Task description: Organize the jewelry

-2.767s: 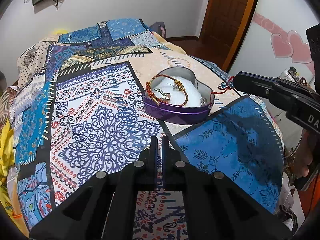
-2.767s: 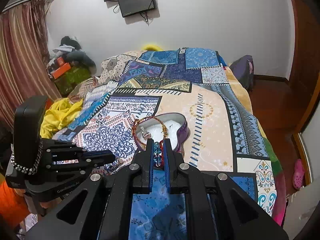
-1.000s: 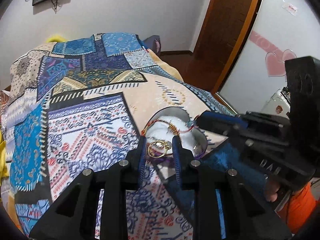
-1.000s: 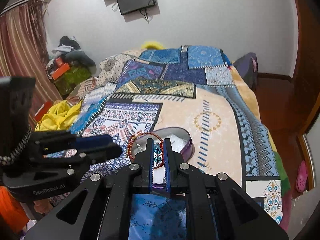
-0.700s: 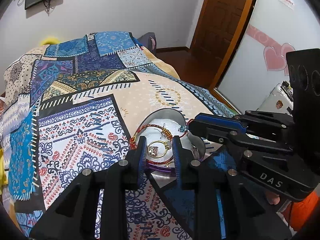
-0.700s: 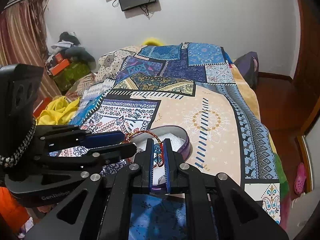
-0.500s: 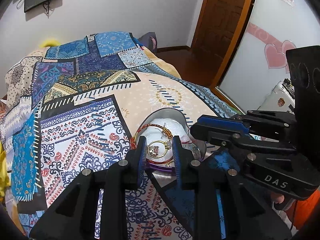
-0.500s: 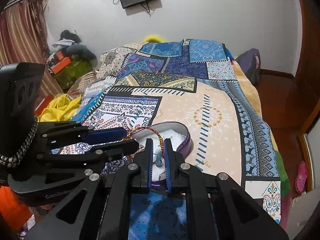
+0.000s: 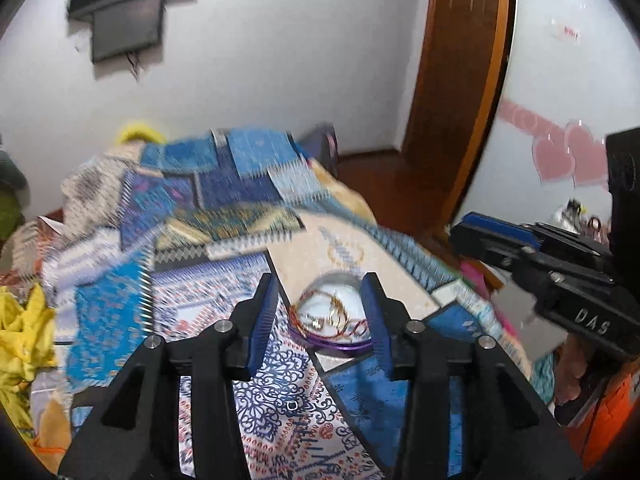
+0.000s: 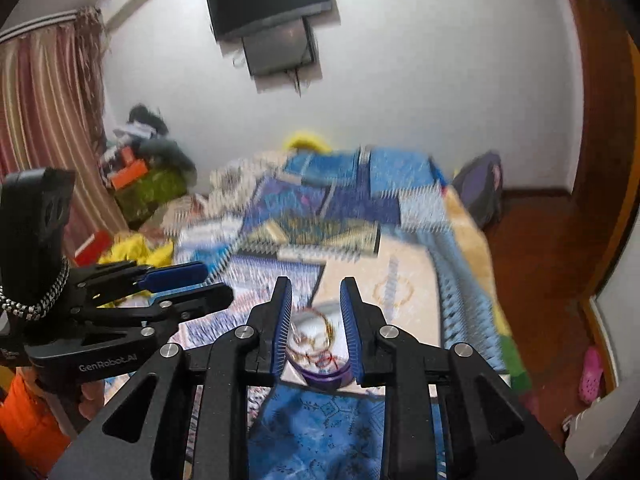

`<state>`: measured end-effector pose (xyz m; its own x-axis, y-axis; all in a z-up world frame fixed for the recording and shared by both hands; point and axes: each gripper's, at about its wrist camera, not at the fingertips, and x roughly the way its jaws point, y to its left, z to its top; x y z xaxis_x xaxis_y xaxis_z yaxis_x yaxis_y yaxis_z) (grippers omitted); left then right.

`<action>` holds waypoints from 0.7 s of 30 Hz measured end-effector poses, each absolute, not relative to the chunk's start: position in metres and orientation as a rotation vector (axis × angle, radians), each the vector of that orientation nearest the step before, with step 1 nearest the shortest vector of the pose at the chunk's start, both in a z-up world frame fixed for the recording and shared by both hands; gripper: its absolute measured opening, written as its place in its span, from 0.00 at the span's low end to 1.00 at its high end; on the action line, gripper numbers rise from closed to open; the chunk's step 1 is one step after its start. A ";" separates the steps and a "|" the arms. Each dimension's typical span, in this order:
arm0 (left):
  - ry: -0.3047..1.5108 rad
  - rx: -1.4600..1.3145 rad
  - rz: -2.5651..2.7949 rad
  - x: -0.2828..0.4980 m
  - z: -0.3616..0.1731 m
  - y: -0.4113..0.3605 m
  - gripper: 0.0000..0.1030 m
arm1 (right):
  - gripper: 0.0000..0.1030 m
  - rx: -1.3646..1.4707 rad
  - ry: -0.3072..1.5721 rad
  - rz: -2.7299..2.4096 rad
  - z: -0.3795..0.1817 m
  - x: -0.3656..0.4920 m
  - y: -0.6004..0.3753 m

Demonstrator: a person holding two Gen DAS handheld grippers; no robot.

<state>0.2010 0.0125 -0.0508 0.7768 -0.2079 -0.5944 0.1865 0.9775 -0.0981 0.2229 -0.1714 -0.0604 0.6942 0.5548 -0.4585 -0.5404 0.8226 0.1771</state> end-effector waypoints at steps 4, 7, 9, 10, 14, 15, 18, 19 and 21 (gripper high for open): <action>0.522 -0.047 -0.178 0.163 -0.012 0.013 0.48 | 0.22 0.054 0.374 0.597 -0.023 0.184 -0.185; 0.430 -0.048 -0.159 0.135 0.013 0.012 0.51 | 0.22 0.051 0.271 0.582 0.000 0.153 -0.191; 0.358 -0.030 -0.134 0.113 0.029 0.009 0.55 | 0.22 0.043 0.208 0.566 0.012 0.134 -0.193; 0.329 -0.021 -0.122 0.105 0.035 0.007 0.58 | 0.22 0.041 0.188 0.560 0.015 0.128 -0.192; 0.215 0.014 -0.063 0.073 0.050 0.000 0.73 | 0.29 0.030 0.121 0.537 0.024 0.103 -0.190; 0.196 0.017 -0.050 0.066 0.052 -0.002 0.78 | 0.37 0.030 0.112 0.531 0.025 0.101 -0.189; 0.157 0.006 -0.033 0.051 0.055 -0.004 0.94 | 0.56 0.033 0.084 0.497 0.024 0.093 -0.187; 0.148 0.001 -0.029 0.046 0.055 -0.004 0.95 | 0.60 0.030 0.083 0.484 0.023 0.093 -0.186; 0.143 -0.003 -0.022 0.042 0.055 -0.004 0.97 | 0.74 0.027 0.077 0.460 0.022 0.090 -0.184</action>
